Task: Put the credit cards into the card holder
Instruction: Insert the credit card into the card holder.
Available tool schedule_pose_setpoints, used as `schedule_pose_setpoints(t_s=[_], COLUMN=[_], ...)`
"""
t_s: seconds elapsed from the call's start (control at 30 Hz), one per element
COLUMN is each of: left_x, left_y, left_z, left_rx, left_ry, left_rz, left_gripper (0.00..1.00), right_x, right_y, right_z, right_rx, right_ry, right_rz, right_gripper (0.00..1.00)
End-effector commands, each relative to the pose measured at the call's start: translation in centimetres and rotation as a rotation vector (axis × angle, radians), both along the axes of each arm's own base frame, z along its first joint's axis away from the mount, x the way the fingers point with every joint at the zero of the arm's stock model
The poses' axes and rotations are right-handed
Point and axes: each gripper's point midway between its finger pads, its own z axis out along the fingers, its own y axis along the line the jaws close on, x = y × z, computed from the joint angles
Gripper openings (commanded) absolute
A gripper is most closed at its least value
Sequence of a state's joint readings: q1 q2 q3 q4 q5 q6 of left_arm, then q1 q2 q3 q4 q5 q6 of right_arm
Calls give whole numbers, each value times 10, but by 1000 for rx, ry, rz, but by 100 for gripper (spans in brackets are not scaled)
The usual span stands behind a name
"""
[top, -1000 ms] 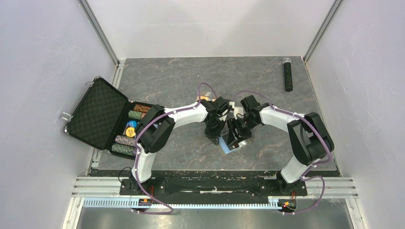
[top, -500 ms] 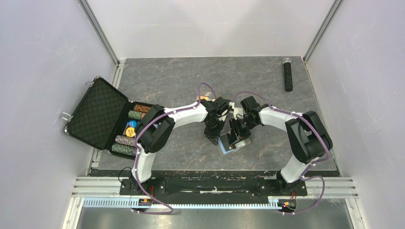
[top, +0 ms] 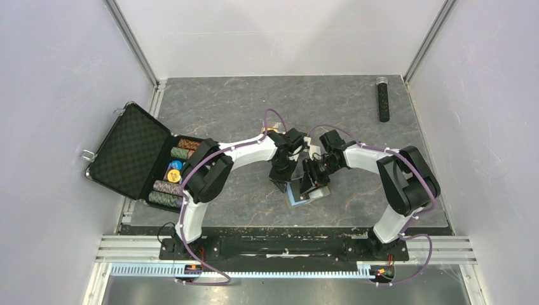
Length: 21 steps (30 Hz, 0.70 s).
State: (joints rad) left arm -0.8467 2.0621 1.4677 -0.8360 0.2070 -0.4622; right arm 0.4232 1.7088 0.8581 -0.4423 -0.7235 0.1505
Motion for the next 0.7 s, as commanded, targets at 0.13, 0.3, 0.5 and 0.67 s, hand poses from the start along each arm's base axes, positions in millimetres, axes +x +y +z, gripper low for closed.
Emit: schedule_pose_setpoints(t_s=[0.13,0.3,0.5,0.67], left_x=[40,42,43,50], left_y=[-11,-20,-19,-13], left_z=[-9,3,24,47], left_rx=[-21,-95,-171,-271], left_ry=[-112,-113,-151,-167], left_rz=[-6,6,45,133], left_gripper=[2,2,9,19], right_x=[-5,1,9,11], right_y=[24,28,31,25], right_z=[6,8,16,20], right_rx=[134,150,167,129], right_ry=[17,2,-38,-89], right_rz=[43,40,49,73], right_gripper=[42,44,59,71])
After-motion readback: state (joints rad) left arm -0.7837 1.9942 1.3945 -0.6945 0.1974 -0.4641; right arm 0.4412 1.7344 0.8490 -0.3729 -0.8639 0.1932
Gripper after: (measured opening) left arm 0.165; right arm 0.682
